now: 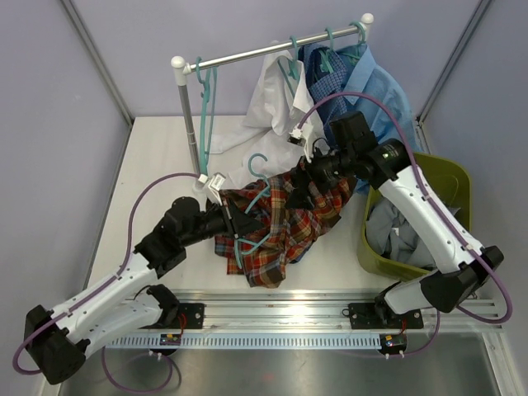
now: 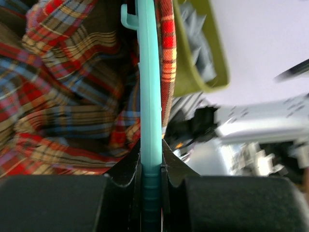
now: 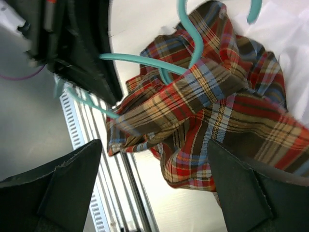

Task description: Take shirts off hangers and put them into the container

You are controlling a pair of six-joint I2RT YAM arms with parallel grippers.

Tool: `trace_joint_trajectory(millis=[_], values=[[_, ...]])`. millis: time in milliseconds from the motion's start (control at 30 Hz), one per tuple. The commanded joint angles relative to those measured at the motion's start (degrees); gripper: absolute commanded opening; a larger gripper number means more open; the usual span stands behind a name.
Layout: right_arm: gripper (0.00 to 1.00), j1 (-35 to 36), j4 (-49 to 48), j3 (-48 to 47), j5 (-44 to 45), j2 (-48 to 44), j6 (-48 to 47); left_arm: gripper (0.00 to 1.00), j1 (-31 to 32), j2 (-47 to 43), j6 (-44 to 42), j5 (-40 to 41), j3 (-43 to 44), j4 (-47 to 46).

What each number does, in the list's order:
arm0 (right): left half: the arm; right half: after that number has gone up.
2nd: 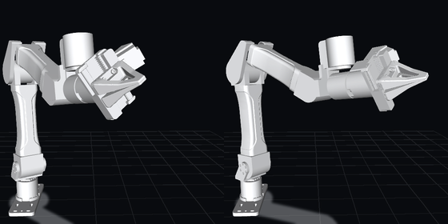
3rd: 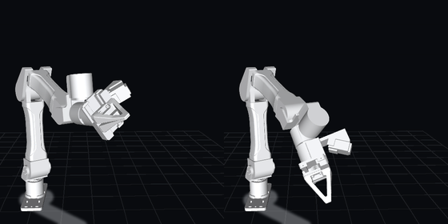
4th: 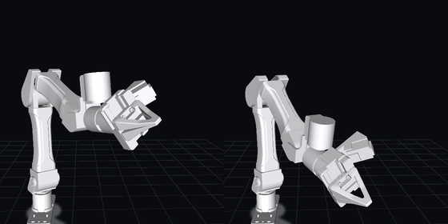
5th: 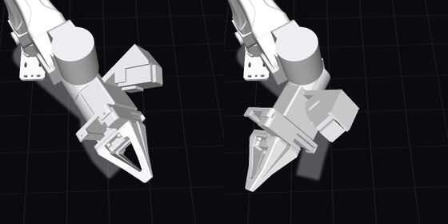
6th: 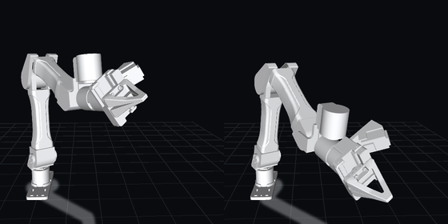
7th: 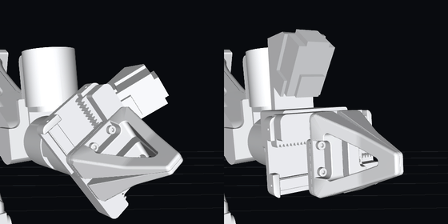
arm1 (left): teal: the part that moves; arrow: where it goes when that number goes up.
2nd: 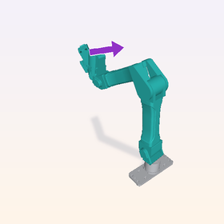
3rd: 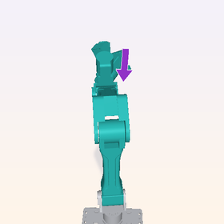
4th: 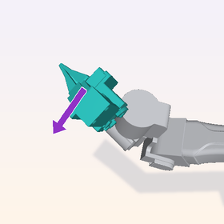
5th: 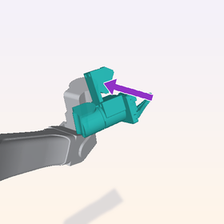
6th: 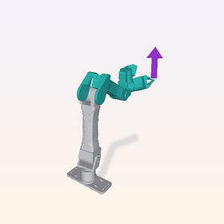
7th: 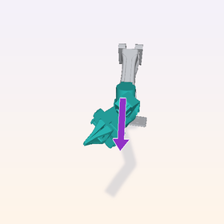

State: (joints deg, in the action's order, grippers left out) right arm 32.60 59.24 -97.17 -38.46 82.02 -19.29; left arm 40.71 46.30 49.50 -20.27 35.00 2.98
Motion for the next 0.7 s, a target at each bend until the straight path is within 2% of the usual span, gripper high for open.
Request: trace_joint_trajectory(millis=[0, 100, 267, 400, 600, 667], values=[[0.96, 0.09, -9.55, 5.39, 5.54, -0.54, 9.16, 0.0, -0.28, 1.76, 10.09, 3.13, 0.5, -14.04], [0.94, 1.06, -13.79, 7.34, 13.11, -0.89, 14.88, 0.0, -0.28, 4.49, 11.06, 2.87, 1.38, -15.72], [0.96, 1.76, -16.17, 8.31, 11.13, -0.63, 18.4, 0.0, -0.1, 7.04, 11.33, 2.69, 1.56, -16.61], [0.92, 2.64, -17.06, 8.13, 14.02, 1.91, 18.94, 0.0, -0.02, 7.66, 11.24, 2.52, 1.56, -17.22], [0.75, 4.31, -15.91, 5.5, 18.41, 6.48, 18.85, 0.0, 0.07, 6.43, 10.54, 2.96, 1.56, -16.52], [0.6, 4.4, -15.21, 4.8, 19.03, 6.93, 18.32, 0.0, 0.07, 6.08, 10.01, 2.96, 1.3, -15.91]])
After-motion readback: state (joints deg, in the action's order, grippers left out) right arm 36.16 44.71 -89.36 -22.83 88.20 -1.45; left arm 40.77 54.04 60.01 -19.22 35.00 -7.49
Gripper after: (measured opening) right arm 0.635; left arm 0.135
